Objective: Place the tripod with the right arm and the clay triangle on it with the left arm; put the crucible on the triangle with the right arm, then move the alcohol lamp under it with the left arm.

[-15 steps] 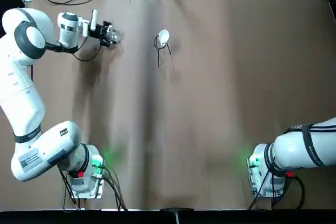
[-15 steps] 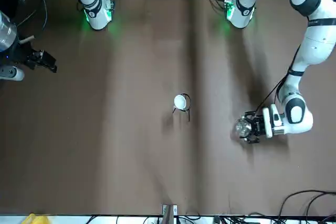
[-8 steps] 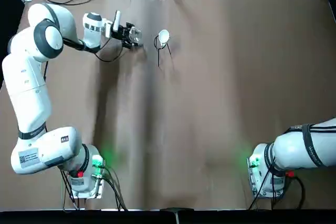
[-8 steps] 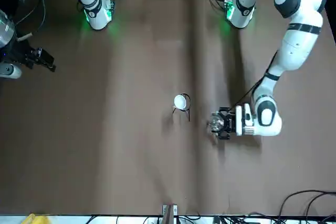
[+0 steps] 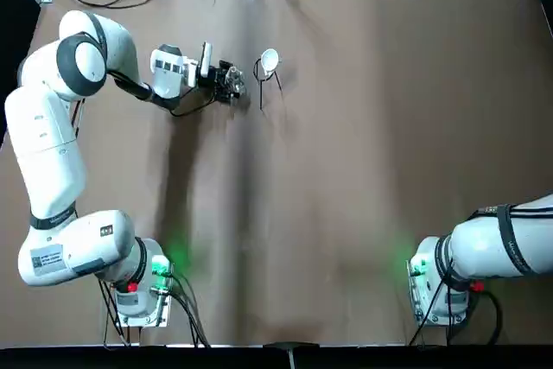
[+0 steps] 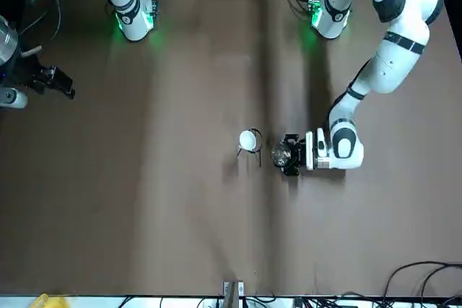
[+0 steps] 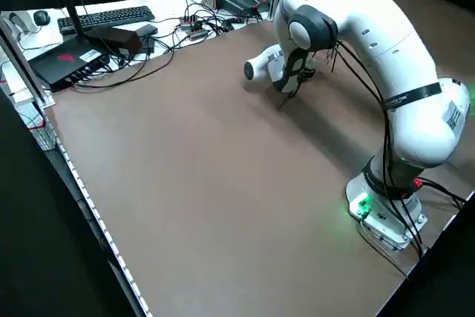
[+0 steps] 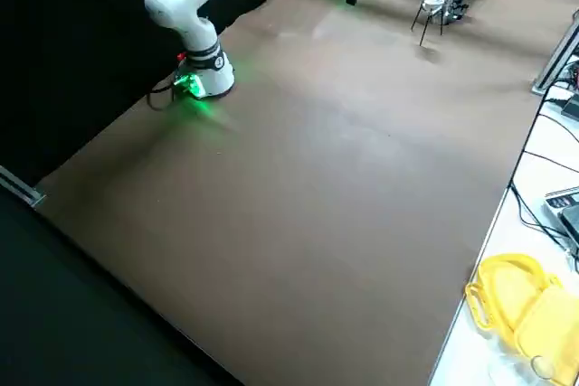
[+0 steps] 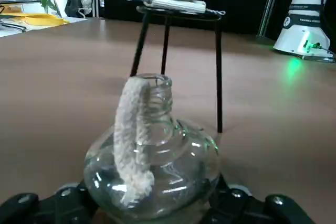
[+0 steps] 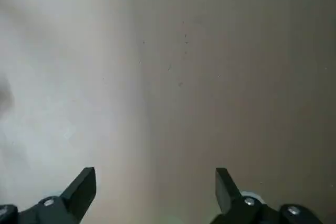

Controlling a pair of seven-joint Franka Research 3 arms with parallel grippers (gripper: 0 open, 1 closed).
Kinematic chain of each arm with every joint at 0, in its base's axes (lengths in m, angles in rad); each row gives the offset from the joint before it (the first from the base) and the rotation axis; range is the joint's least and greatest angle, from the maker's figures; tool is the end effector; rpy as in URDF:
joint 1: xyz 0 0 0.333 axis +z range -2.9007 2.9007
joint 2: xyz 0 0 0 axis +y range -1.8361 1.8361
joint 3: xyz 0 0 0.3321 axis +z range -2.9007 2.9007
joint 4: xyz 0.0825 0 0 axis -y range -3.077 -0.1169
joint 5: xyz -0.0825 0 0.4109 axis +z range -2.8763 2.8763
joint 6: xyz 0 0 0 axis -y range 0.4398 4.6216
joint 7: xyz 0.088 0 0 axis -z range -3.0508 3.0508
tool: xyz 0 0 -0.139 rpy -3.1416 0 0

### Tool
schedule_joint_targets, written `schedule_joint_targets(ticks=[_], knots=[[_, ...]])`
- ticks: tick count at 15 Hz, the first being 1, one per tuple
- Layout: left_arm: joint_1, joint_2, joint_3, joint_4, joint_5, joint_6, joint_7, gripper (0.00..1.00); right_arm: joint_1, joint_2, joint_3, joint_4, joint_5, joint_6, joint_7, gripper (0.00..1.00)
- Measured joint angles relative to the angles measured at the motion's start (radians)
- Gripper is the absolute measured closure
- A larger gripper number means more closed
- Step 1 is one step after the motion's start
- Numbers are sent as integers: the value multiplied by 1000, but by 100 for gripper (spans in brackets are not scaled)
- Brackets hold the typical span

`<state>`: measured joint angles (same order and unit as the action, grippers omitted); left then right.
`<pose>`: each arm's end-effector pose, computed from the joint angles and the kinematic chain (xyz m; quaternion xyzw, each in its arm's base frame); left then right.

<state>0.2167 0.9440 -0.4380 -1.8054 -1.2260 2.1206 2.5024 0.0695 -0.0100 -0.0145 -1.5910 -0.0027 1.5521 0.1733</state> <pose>0.5912 -0.2108 0.0393 0.5689 -0.5641 0.3809 0.4616 0.5740 0.0312 0.6027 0.9981 -0.0591 -0.0142 0.0029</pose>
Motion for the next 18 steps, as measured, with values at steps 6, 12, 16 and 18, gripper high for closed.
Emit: schedule_joint_targets(ticks=[6,12,16,18], knots=[[-7,-13,-48,-58,-105,65,94,21,1,0,1,0,0,-5,0,0],[-31,-13,-56,-61,-176,89,161,21,1,0,0,0,0,-5,2,0],[-55,-13,-56,-61,-202,118,181,22,1,0,0,0,0,-5,2,0],[-63,-13,-56,-61,-208,121,182,21,1,0,0,0,0,-5,2,0]])
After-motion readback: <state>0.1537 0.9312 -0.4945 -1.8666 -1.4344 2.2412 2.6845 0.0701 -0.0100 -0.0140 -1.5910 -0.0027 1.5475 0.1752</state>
